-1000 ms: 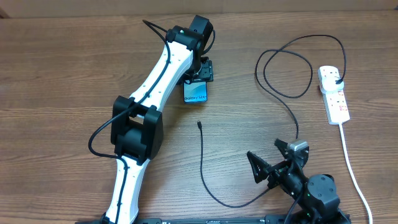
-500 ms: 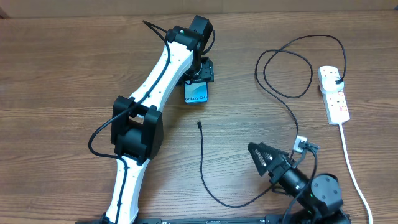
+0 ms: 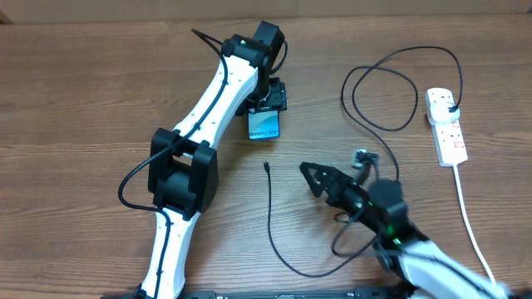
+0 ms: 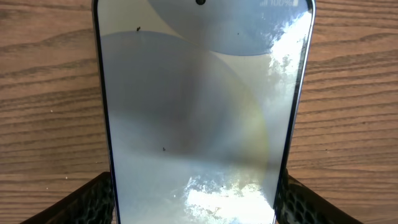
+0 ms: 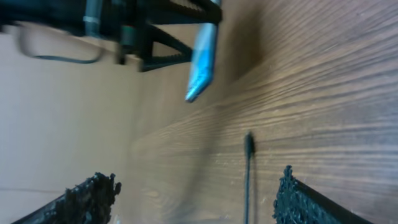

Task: Plug charger to phone and switch on socket
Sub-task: 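Move the right gripper to the phone and grasp its side edge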

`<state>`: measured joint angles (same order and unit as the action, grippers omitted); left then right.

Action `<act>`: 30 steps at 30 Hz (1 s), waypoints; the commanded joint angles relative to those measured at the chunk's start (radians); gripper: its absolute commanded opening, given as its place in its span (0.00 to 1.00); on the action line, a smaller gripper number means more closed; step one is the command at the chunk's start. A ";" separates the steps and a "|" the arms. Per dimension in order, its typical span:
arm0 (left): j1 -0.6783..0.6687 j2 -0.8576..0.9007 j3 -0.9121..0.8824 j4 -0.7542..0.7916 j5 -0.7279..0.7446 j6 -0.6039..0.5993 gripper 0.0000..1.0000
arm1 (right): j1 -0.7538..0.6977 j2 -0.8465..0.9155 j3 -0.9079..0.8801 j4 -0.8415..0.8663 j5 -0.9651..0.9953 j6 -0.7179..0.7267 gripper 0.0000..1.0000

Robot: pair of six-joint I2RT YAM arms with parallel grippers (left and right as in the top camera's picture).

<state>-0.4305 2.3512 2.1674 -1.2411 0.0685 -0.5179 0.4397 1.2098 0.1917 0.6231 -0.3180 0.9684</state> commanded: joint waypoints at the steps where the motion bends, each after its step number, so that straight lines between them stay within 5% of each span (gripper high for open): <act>1: 0.005 -0.002 0.014 -0.005 0.014 -0.014 0.17 | 0.045 0.218 0.121 0.085 -0.024 -0.009 0.84; 7: 0.011 -0.002 0.014 -0.025 0.042 -0.053 0.13 | 0.101 0.477 0.337 0.083 0.011 -0.008 0.84; 20: 0.018 -0.002 0.014 -0.030 0.141 -0.147 0.11 | 0.148 0.614 0.534 -0.011 0.265 0.020 0.73; 30: 0.019 -0.002 0.014 -0.037 0.144 -0.210 0.08 | 0.143 0.616 0.537 -0.021 0.361 0.133 0.51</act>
<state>-0.4229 2.3512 2.1674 -1.2762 0.1925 -0.6865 0.5838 1.8172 0.7059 0.6052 -0.0071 1.0569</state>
